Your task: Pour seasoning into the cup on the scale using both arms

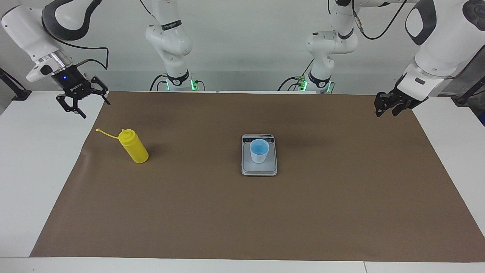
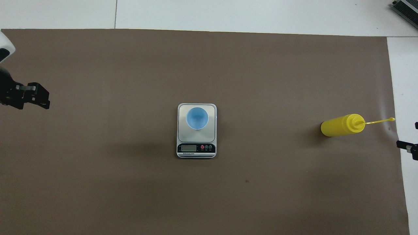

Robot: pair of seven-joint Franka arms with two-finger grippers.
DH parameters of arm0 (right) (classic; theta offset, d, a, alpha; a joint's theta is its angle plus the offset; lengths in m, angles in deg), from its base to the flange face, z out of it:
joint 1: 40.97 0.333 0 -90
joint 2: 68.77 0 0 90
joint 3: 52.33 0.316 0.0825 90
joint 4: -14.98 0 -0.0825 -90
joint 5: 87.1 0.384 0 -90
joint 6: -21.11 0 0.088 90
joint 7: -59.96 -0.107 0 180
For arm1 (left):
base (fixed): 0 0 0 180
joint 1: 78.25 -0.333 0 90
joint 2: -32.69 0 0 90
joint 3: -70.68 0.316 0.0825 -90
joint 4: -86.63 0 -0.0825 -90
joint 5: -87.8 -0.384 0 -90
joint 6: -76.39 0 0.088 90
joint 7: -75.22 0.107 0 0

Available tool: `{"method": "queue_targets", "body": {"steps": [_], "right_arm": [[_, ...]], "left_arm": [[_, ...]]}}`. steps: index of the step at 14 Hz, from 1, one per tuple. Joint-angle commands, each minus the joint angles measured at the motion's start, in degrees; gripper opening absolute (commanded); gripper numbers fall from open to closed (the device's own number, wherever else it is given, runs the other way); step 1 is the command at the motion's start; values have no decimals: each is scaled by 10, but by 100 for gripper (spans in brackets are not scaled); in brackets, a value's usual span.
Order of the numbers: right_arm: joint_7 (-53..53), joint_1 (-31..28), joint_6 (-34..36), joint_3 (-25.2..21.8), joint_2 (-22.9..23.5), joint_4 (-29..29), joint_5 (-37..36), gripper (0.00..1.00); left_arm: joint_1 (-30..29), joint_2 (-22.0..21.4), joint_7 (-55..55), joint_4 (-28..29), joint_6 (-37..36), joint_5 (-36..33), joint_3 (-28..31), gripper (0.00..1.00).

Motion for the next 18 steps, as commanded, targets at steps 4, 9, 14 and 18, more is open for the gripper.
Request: {"method": "queue_targets", "body": {"steps": [4,9,14,18], "right_arm": [[111,-31,2,2,38,-12,76,100],[198,-42,8,-9,85,-11,136,100],[282,-71,23,-10,136,-7,180,100],[317,-71,46,-10,173,-6,216,100]], "left_arm": [[4,-58,1,92,40,-6,-5,100],[4,-58,-2,91,55,-6,-5,100],[0,-58,6,92,54,-6,-5,100],[4,-59,0,93,55,-6,-5,100]]}}
